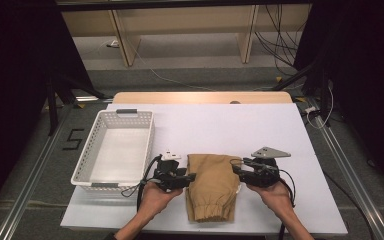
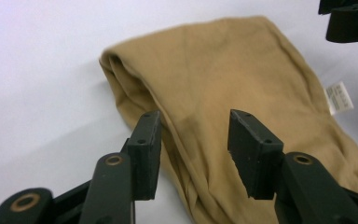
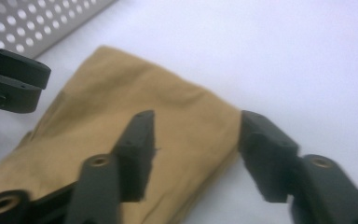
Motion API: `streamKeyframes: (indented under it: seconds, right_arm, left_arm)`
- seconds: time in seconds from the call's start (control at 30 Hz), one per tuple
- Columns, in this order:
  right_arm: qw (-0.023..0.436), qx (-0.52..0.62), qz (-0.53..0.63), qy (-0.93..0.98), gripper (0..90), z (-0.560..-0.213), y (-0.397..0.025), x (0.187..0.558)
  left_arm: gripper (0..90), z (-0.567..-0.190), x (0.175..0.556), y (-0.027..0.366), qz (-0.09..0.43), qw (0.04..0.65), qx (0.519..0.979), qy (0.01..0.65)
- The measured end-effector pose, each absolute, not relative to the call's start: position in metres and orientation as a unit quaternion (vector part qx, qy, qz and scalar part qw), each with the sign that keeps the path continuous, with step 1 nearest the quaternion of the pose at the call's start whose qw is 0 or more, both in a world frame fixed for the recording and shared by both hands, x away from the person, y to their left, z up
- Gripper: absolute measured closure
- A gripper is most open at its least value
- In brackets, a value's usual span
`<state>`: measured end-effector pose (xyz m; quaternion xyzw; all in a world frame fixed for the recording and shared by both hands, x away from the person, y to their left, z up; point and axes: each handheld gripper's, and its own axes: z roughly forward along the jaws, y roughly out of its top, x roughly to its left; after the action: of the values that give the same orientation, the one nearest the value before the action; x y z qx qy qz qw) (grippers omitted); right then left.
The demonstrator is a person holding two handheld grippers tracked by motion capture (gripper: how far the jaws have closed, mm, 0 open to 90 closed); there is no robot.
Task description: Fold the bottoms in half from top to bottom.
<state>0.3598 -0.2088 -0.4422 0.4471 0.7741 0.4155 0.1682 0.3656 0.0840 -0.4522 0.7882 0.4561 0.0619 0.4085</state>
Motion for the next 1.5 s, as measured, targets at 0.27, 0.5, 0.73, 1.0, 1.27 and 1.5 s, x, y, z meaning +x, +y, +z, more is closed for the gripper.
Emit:
streamKeyframes:
  seconds: [0.27,0.5,0.73,1.0,1.27,1.5]
  right_arm:
    - [0.168,0.425,0.416,0.786,73.2,-0.444,-0.198,0.370]
    - [0.162,0.420,0.409,0.794,81.5,-0.447,-0.194,0.377]
    - [0.158,0.420,0.393,0.803,84.5,-0.452,-0.187,0.385]
    - [0.147,0.418,0.369,0.817,89.7,-0.460,-0.178,0.394]
    - [0.136,0.425,0.331,0.832,89.9,-0.473,-0.178,0.401]
    - [0.139,0.441,0.311,0.830,90.0,-0.476,-0.185,0.405]
  left_arm:
    - [78.6,-0.447,0.379,0.075,0.077,0.419,0.791,0.440]
    - [87.7,-0.447,0.388,0.075,0.080,0.424,0.784,0.446]
    - [89.2,-0.447,0.395,0.066,0.074,0.428,0.786,0.441]
    - [89.3,-0.458,0.411,0.056,0.072,0.419,0.790,0.442]
    - [89.4,-0.475,0.426,0.060,0.080,0.395,0.789,0.463]
    - [89.4,-0.480,0.431,0.066,0.085,0.391,0.790,0.466]
